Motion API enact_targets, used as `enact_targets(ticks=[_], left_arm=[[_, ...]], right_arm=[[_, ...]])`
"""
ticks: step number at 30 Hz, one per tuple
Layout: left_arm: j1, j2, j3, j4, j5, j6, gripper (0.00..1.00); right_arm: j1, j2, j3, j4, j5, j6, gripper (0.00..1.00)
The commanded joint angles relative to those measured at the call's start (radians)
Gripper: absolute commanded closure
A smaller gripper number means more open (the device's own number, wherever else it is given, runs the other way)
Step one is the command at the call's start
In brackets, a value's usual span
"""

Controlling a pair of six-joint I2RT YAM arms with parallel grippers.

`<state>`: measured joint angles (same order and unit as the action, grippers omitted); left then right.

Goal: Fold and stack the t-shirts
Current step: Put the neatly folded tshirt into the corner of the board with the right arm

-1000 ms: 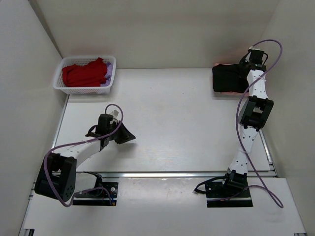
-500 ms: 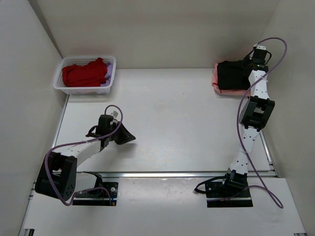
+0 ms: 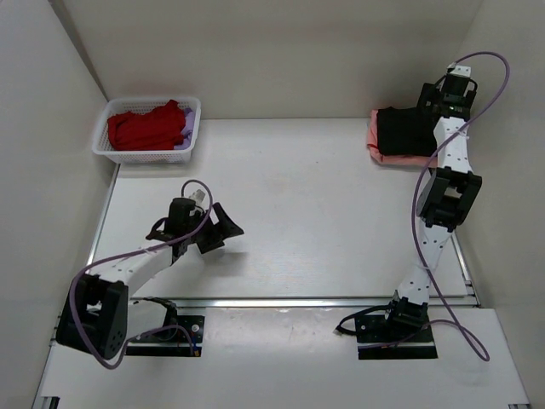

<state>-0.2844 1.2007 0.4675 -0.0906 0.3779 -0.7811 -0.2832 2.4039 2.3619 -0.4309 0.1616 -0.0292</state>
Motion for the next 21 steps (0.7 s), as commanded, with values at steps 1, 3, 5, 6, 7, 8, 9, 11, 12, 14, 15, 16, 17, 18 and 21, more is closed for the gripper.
enact_targets(ticks=[1, 3, 5, 6, 7, 8, 9, 11, 12, 14, 15, 16, 17, 18, 21], left_arm=[[0.002, -0.09, 0.06, -0.044, -0.005, 0.091, 0.02], [0.02, -0.114, 0.066, -0.098, -0.034, 0.079, 0.01], [0.04, -0.113, 0.101, -0.156, -0.045, 0.083, 0.02], [0.045, -0.099, 0.133, -0.202, -0.048, 0.088, 0.01], [0.039, -0.072, 0.158, -0.265, -0.062, 0.095, 0.01], [0.031, -0.052, 0.207, -0.323, -0.072, 0.114, 0.01], [0.025, -0.04, 0.251, -0.346, -0.073, 0.123, 0.01], [0.005, -0.015, 0.302, -0.431, -0.089, 0.144, 0.01], [0.008, -0.016, 0.327, -0.452, -0.088, 0.144, 0.01], [0.011, -0.047, 0.336, -0.449, -0.059, 0.154, 0.01], [0.014, -0.062, 0.335, -0.448, -0.068, 0.152, 0.01], [0.019, -0.093, 0.326, -0.433, -0.073, 0.145, 0.02], [0.019, -0.125, 0.309, -0.399, -0.063, 0.138, 0.02], [0.021, -0.138, 0.304, -0.377, -0.083, 0.125, 0.01], [0.001, -0.159, 0.301, -0.389, -0.128, 0.144, 0.01]], right_arm=[[0.048, -0.286, -0.14, 0.058, 0.065, 0.028, 0.01], [0.078, -0.458, -0.308, 0.066, 0.041, 0.11, 0.0], [0.104, -0.596, -0.481, 0.083, -0.014, 0.143, 0.0], [0.125, -0.689, -0.607, 0.101, -0.031, 0.144, 0.01], [0.15, -0.772, -0.724, 0.112, -0.028, 0.15, 0.01], [0.16, -0.816, -0.839, 0.125, -0.024, 0.163, 0.01], [0.189, -0.88, -0.893, 0.148, -0.013, 0.169, 0.01], [0.206, -0.911, -0.952, 0.136, -0.025, 0.175, 0.01], [0.226, -0.934, -0.955, 0.133, -0.005, 0.178, 0.01], [0.263, -0.948, -0.957, 0.144, -0.03, 0.141, 0.01], [0.275, -0.957, -0.951, 0.139, -0.017, 0.132, 0.01], [0.315, -0.976, -0.948, 0.132, -0.011, 0.115, 0.01], [0.326, -0.98, -0.96, 0.13, -0.002, 0.109, 0.0], [0.343, -1.009, -0.978, 0.126, 0.007, 0.104, 0.01], [0.349, -1.089, -1.067, 0.11, -0.023, 0.12, 0.0]])
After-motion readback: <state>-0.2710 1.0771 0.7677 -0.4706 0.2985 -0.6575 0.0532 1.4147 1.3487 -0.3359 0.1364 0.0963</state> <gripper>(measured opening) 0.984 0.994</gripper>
